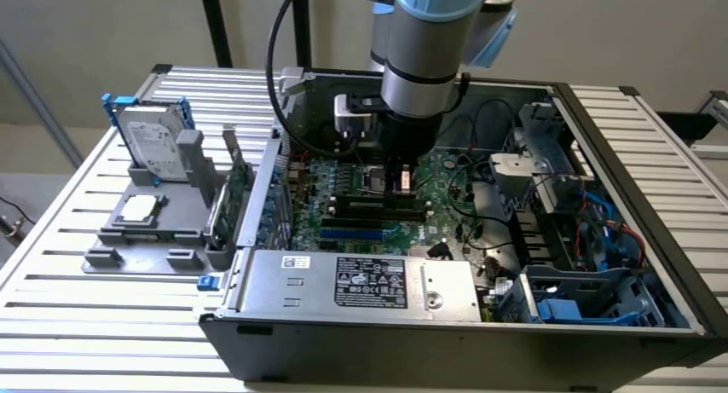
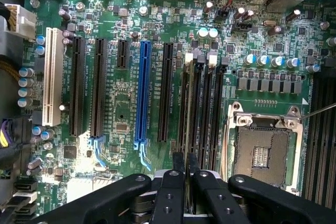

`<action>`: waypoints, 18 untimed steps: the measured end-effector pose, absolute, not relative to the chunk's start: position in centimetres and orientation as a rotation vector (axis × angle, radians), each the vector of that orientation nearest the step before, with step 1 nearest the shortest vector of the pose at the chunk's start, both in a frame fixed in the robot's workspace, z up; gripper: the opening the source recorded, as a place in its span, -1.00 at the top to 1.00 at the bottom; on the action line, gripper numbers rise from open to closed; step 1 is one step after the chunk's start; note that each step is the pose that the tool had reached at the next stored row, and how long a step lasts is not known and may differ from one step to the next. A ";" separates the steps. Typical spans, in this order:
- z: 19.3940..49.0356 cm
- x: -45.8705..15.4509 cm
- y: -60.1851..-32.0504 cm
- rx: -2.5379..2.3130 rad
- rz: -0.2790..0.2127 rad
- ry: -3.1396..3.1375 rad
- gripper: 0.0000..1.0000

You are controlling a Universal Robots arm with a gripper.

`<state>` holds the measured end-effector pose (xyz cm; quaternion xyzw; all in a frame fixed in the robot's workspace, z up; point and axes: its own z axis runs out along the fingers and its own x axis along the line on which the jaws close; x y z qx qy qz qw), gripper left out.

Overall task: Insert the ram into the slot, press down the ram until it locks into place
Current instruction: 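Insert the ram into the slot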

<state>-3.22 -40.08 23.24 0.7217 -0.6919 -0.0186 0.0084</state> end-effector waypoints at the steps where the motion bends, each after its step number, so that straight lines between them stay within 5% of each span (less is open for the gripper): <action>1: 23.2 -3.2 -40.1 2.255 -0.058 -2.162 0.73; 18: 22.9 -3.1 -40.2 2.255 -0.058 -2.162 0.73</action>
